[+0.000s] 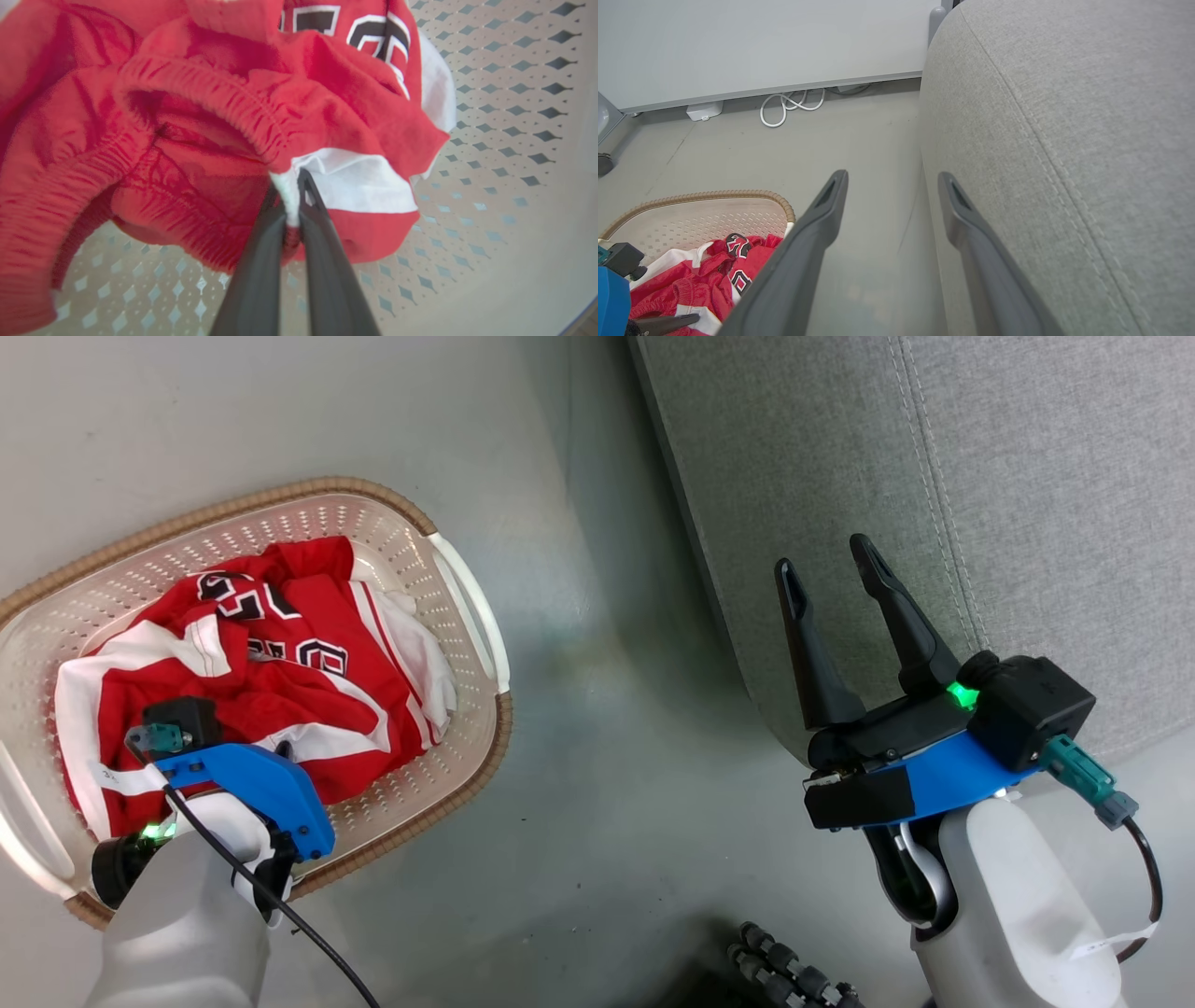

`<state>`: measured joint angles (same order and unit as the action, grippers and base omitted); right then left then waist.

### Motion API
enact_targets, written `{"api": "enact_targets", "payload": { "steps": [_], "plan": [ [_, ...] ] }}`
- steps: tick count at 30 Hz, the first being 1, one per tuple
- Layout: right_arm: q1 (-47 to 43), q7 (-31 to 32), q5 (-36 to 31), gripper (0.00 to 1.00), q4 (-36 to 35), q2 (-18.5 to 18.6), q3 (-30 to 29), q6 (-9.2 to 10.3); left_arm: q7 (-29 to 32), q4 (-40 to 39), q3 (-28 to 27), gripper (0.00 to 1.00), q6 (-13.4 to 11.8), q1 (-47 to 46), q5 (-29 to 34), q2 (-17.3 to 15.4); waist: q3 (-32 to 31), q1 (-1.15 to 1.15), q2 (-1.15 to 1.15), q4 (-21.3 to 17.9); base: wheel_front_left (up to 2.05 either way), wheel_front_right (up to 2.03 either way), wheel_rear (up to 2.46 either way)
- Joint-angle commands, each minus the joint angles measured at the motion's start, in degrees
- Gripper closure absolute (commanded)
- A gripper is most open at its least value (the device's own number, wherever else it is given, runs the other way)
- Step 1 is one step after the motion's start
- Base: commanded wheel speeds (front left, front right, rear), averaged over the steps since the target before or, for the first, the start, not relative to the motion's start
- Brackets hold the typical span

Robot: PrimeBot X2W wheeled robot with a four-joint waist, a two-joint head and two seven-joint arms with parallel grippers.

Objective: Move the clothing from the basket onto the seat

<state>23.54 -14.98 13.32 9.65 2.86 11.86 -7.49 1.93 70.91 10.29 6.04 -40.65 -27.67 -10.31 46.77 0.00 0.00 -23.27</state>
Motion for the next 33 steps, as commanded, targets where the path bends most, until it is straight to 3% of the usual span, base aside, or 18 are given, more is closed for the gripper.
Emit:
{"api": "enact_targets", "payload": {
  "steps": [1,7,14,22,33],
  "plan": [
    [0.61,-0.3,0.26,0.0,0.04,0.04,-0.17,-0.01,-0.28,0.05,0.3,1.0,0.16,-0.82,-0.44,-0.26,-0.13,0.0,0.0,0.24,0.0,0.0,0.0],
    [1.15,-0.3,-0.44,0.0,0.43,0.05,-0.2,-0.01,-1.22,0.05,0.91,1.0,0.69,-0.46,-0.7,0.54,-2.02,0.0,0.0,1.8,0.0,0.0,0.0],
    [0.33,-0.26,-1.66,0.0,2.34,0.06,-1.04,-0.01,-4.22,-0.82,3.78,1.0,1.34,0.93,0.08,2.83,-8.7,0.0,0.0,5.39,0.0,0.0,0.0],
    [-2.38,-0.26,-3.44,0.0,6.06,0.1,-1.89,-0.01,-7.18,-2.67,10.46,1.0,1.56,3.28,1.9,5.64,-19.6,0.0,0.0,10.04,0.0,0.0,0.0],
    [-7.28,0.97,-5.08,0.0,9.24,0.09,-2.57,-0.01,-8.7,-11.93,21.73,1.0,1.47,6.5,-4.81,7.37,-33.52,0.0,0.0,15.63,0.0,0.0,0.0]
  ]
}}
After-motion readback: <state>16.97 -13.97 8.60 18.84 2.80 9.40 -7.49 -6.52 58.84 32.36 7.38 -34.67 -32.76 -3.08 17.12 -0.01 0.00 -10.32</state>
